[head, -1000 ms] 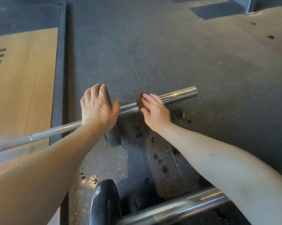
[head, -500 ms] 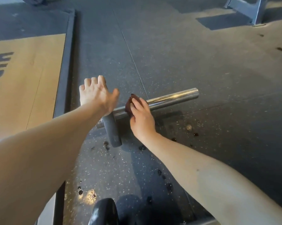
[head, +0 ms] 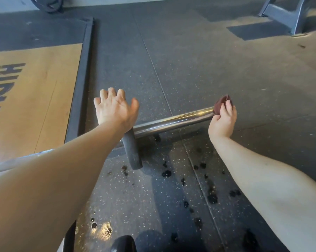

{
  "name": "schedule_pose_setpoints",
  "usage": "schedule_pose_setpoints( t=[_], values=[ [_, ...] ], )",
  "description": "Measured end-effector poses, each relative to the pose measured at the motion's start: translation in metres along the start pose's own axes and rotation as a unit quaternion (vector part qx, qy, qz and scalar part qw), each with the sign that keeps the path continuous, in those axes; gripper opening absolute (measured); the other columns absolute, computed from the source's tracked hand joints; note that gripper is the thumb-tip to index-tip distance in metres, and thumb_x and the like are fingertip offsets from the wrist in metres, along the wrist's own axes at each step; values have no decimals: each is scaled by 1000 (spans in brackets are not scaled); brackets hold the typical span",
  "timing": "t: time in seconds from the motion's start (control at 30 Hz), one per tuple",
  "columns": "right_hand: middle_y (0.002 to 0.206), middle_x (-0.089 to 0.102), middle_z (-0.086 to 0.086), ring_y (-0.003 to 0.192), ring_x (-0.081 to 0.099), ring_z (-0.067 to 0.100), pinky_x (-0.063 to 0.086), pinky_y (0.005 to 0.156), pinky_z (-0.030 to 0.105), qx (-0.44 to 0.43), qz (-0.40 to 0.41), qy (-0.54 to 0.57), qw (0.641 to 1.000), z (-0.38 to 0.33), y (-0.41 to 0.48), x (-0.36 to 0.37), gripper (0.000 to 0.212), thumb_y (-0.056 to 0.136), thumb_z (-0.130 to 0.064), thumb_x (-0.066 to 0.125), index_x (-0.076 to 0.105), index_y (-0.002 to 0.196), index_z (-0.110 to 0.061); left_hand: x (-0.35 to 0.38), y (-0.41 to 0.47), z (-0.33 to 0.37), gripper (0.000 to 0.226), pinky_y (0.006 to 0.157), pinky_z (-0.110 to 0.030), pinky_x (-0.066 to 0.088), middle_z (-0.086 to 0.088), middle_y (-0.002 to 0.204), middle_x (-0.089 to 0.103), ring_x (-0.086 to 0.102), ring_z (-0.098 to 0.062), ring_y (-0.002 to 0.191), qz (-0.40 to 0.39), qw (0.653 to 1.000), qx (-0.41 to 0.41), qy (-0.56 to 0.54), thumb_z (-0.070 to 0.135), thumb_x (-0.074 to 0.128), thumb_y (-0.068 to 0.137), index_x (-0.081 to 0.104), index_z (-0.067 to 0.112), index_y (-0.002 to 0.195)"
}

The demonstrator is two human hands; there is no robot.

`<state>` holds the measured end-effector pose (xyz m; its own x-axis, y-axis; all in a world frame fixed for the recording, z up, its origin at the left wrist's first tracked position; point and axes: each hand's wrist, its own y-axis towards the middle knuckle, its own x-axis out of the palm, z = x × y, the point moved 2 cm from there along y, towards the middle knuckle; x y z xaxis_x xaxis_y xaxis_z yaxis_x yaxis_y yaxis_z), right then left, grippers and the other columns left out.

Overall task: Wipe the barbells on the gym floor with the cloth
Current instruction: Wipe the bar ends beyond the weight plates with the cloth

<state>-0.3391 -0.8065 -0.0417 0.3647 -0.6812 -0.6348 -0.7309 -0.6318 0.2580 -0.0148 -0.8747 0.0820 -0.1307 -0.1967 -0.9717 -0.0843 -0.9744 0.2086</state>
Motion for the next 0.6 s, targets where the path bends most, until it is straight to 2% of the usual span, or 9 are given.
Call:
schedule_pose_setpoints(
  t=[0.07,0.13,0.27,0.37,0.4,0.47,0.5,0.57,0.6],
  values=[
    [165,33,-1,157,16,24,27,124,42,47,26,19,998,-12,-7,8,52,101,4,50,47,151,-6,2,1,-1,59,103,-52,35,-13,125,54,42,-34,119,5,1000,-3,-10,58,29,96,59,13,118],
    [166,30,0,157,12,24,25,125,44,32,35,22,999,-29,-28,17,58,98,8,50,43,153,-8,3,1,0,59,103,-53,35,-14,126,53,42,-35,119,5,1000,-7,-19,59,29,96,59,12,118],
    [170,14,-8,158,-3,17,15,123,41,-114,-52,-23,992,-64,-105,37,71,96,7,53,30,159,-15,3,1,1,59,102,-53,35,-16,127,53,41,-36,120,12,999,-16,-30,57,32,95,59,10,118],
    [168,-8,-17,157,-8,13,14,127,42,-234,-163,30,958,-96,-151,56,84,89,13,58,25,160,-17,3,1,1,59,101,-53,35,-16,126,52,41,-37,119,7,999,-21,-33,57,31,94,59,10,117],
    [170,-6,-11,158,-4,16,14,128,44,-288,-199,53,935,-105,-160,61,89,83,17,63,28,159,-13,3,0,1,58,101,-53,35,-16,125,52,41,-37,119,6,999,-24,-37,57,31,94,59,10,116],
    [170,16,8,158,5,22,14,128,46,-377,-242,67,892,-112,-163,66,89,74,21,68,38,154,-1,2,-4,1,55,101,-53,34,-16,124,50,41,-37,118,5,998,-27,-49,56,32,94,57,11,115],
    [169,21,8,158,5,21,13,128,44,-392,-261,50,881,-109,-158,66,87,75,19,70,40,154,-3,2,-7,0,53,101,-53,34,-16,124,50,41,-37,118,5,998,-28,-53,54,32,94,56,11,114],
    [168,23,-1,158,4,17,14,126,38,-408,-278,19,870,-93,-142,57,80,83,13,68,42,154,-13,0,-12,0,49,102,-53,34,-16,124,48,40,-37,117,4,998,-27,-56,51,32,95,55,12,113],
    [167,27,-3,158,8,17,19,126,40,-415,-270,18,869,-82,-133,49,74,87,12,66,45,152,-15,0,-15,0,47,102,-53,34,-15,124,48,40,-36,117,4,998,-26,-56,50,32,95,54,12,112]
  ],
)
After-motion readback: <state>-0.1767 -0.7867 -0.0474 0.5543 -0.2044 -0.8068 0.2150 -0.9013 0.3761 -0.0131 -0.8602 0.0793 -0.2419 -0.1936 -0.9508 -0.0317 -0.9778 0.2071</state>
